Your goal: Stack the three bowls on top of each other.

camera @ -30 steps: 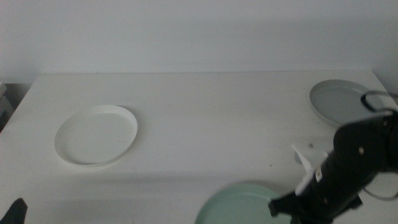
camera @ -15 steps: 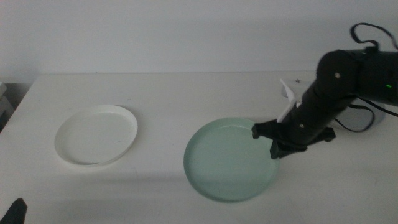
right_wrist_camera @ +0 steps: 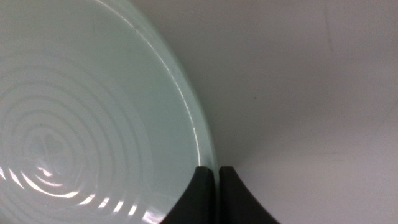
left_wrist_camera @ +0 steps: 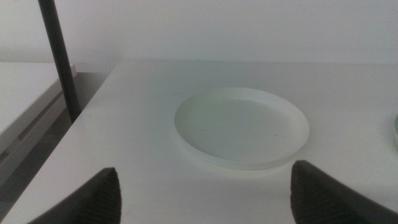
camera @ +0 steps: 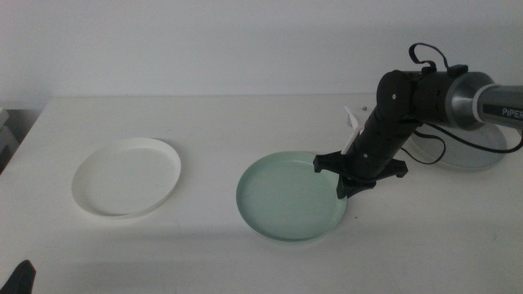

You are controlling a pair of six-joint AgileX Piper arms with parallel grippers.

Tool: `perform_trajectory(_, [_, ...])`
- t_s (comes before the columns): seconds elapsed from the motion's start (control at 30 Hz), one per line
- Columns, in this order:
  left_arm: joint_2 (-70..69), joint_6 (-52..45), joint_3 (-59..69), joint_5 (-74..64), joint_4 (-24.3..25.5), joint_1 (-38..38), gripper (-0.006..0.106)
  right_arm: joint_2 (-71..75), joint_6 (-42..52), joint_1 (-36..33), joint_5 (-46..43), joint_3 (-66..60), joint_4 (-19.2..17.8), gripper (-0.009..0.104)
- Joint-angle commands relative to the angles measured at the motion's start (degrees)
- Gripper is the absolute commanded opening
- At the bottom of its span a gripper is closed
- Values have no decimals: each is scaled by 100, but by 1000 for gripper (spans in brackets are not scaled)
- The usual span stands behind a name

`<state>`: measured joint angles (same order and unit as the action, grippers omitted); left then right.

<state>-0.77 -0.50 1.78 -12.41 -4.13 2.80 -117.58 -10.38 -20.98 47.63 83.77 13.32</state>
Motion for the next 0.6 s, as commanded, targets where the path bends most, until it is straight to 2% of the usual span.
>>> perform_trajectory(0.0, [-78, 50, -29, 426, -5, 4, 105, 281, 72, 74, -97, 183, -26, 2])
perform_trajectory(0.13, [-78, 50, -29, 426, -5, 4, 105, 305, 72, 80, -97, 183, -60, 14])
perform_trajectory(0.27, [-78, 50, -29, 426, -5, 4, 105, 592, 72, 132, -60, 217, -55, 35])
perform_trajectory(0.37, [-78, 50, -29, 426, -5, 4, 105, 972, 146, 264, 87, 424, -193, 49])
perform_trajectory(0.47, [-78, 50, -29, 426, -5, 4, 105, 1217, 389, 592, 550, 973, -310, 56])
perform_trajectory(0.57, [-78, 50, -29, 426, -5, 4, 105, 1238, 541, 1048, 1027, 1608, -434, 58])
